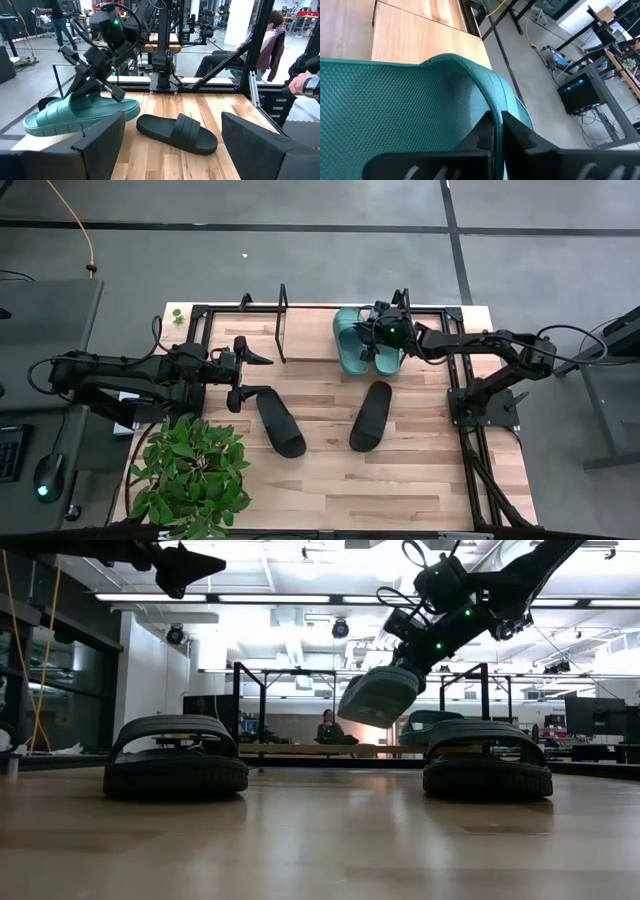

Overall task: Pick and place slides into the shelf
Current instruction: Put the green slides on the shelf

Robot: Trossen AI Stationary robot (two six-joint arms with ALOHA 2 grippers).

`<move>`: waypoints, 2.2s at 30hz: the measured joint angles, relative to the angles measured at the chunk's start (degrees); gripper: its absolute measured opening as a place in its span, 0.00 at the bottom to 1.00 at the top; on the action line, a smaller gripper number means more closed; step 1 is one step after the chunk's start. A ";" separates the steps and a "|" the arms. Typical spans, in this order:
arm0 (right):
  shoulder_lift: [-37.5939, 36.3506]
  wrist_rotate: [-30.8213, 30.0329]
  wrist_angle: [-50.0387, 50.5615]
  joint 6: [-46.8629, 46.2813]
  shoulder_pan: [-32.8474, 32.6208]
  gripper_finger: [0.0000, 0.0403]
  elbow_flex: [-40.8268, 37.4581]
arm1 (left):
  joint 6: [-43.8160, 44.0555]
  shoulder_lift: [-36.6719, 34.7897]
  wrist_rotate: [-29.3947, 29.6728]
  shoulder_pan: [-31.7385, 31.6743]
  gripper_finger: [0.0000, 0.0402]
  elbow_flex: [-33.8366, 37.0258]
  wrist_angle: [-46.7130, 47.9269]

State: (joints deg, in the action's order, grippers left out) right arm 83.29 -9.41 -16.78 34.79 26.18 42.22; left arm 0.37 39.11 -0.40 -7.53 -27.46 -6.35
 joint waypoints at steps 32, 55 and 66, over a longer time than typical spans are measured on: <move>7.34 -3.67 -1.96 5.59 3.09 0.00 0.12 | 0.10 0.02 0.00 0.00 0.78 0.00 0.26; 7.37 -4.78 6.41 3.44 2.80 0.21 4.03 | 0.23 0.02 0.00 0.00 0.78 0.00 0.44; 7.39 -11.58 8.81 4.22 -1.82 0.35 7.04 | 0.34 0.02 0.00 0.00 0.78 0.00 0.47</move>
State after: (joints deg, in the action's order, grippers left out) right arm 90.67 -20.99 -7.97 39.01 24.36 49.26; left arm 0.71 39.13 -0.40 -7.53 -27.46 -5.88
